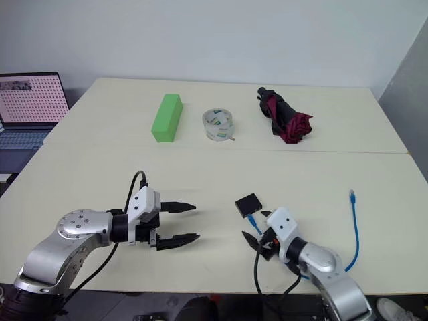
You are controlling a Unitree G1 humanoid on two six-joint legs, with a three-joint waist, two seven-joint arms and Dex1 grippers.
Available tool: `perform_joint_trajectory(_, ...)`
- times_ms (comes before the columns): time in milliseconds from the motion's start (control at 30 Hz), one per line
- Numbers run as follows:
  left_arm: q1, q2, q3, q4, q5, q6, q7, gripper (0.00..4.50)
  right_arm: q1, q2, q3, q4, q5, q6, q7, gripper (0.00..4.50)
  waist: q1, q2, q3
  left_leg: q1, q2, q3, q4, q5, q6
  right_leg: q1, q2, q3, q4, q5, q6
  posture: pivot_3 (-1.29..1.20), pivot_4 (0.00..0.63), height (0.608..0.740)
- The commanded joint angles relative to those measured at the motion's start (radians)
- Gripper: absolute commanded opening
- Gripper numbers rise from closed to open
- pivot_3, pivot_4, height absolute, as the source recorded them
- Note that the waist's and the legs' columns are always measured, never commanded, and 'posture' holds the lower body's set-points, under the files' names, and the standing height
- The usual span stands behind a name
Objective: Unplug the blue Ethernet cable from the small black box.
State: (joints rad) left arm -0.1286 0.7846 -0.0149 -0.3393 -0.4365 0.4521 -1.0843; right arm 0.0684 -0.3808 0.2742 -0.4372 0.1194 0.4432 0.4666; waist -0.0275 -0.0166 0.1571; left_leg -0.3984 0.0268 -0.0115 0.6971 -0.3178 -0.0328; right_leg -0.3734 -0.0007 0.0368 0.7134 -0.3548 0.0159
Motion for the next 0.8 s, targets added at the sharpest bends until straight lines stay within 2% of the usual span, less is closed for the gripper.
perform_joint_trajectory(33,-0.013,-0.003,-0.008,0.0,-0.008,-0.008,-0.01,4.21,-0.006,0.016,0.009,0.003,-0.042,0.011,-0.043,3.93,-0.001,0.0,0.0,0.0,0.0,0.0,0.0,0.0,0.0,0.0,0.0,0.0,0.0,0.0,0.0,0.0,0.15,0.74)
perform_joint_trajectory(100,-0.012,-0.004,-0.011,0.002,-0.005,-0.01,-0.009,4.22,-0.005,0.024,0.004,0.002,-0.048,0.012,-0.054,3.58,-0.001,0.0,0.0,0.0,0.0,0.0,0.0,0.0,0.0,0.0,0.0,0.0,0.001,0.0,0.0,0.0,0.15,0.74)
perform_joint_trajectory(167,-0.012,-0.004,-0.015,0.005,-0.003,-0.014,-0.007,4.22,-0.007,0.024,0.001,0.002,-0.048,0.012,-0.055,3.04,-0.001,0.0,0.0,0.0,0.0,0.0,0.0,0.0,0.0,0.0,0.0,0.0,0.0,0.0,0.0,0.0,0.15,0.74)
perform_joint_trajectory(200,-0.015,-0.008,-0.015,0.009,-0.002,-0.015,-0.002,4.22,-0.012,0.019,0.0,0.003,-0.047,0.014,-0.049,2.95,-0.001,0.0,0.0,0.0,0.0,0.0,0.0,0.0,0.0,0.0,0.0,0.0,0.0,0.0,0.0,0.0,0.15,0.74)
perform_joint_trajectory(233,-0.019,-0.012,-0.016,0.014,-0.002,-0.016,0.004,4.22,-0.017,0.015,-0.001,0.004,-0.047,0.015,-0.044,2.58,-0.001,0.0,0.0,0.0,0.0,0.0,0.0,0.0,0.0,0.0,0.0,0.0,0.0,0.0,0.0,0.0,0.15,0.74)
perform_joint_trajectory(267,-0.023,-0.017,-0.015,0.019,-0.003,-0.013,0.009,4.22,-0.021,0.01,-0.002,0.005,-0.048,0.015,-0.037,2.51,-0.001,0.0,0.0,0.0,0.0,0.0,0.0,0.0,0.0,0.0,0.0,0.0,0.0,0.0,0.0,0.0,0.15,0.74)
perform_joint_trajectory(367,-0.035,-0.03,-0.014,0.038,-0.002,-0.009,0.022,4.22,-0.034,-0.01,-0.004,0.009,-0.051,0.007,-0.016,1.74,-0.001,0.0,0.0,0.0,0.0,0.0,0.0,0.0,0.0,0.0,0.0,0.0,0.0,0.0,0.0,0.0,0.15,0.74)
perform_joint_trajectory(567,-0.051,-0.054,-0.007,0.077,-0.009,0.007,0.046,4.22,-0.085,-0.097,0.002,0.032,-0.074,-0.057,0.064,0.28,-0.001,0.0,0.0,0.0,0.0,0.0,0.0,0.0,0.0,0.0,0.0,0.0,0.0,0.0,0.0,0.0,0.15,0.74)
perform_joint_trajectory(600,-0.053,-0.056,-0.005,0.079,-0.013,0.012,0.047,4.22,-0.094,-0.109,0.002,0.036,-0.079,-0.071,0.075,0.12,-0.001,0.0,0.0,0.0,0.0,0.0,0.0,0.0,0.0,0.0,0.0,-0.001,0.0,0.0,0.0,0.0,0.15,0.74)
perform_joint_trajectory(733,-0.073,-0.077,0.015,0.086,-0.075,0.083,0.054,4.22,-0.151,-0.182,0.012,0.067,-0.138,-0.217,0.132,0.12,-0.001,0.0,0.0,0.0,0.0,0.0,0.0,0.0,0.0,0.0,0.0,0.0,0.0,0.0,0.0,0.0,0.15,0.74)
perform_joint_trajectory(800,-0.096,-0.094,0.04,0.091,-0.164,0.177,0.054,4.22,-0.206,-0.237,0.024,0.108,-0.204,-0.379,0.157,0.12,-0.002,0.0,0.0,0.0,0.0,0.0,0.0,0.0,0.0,0.0,0.0,0.0,0.0,0.0,0.0,0.0,0.15,0.74)
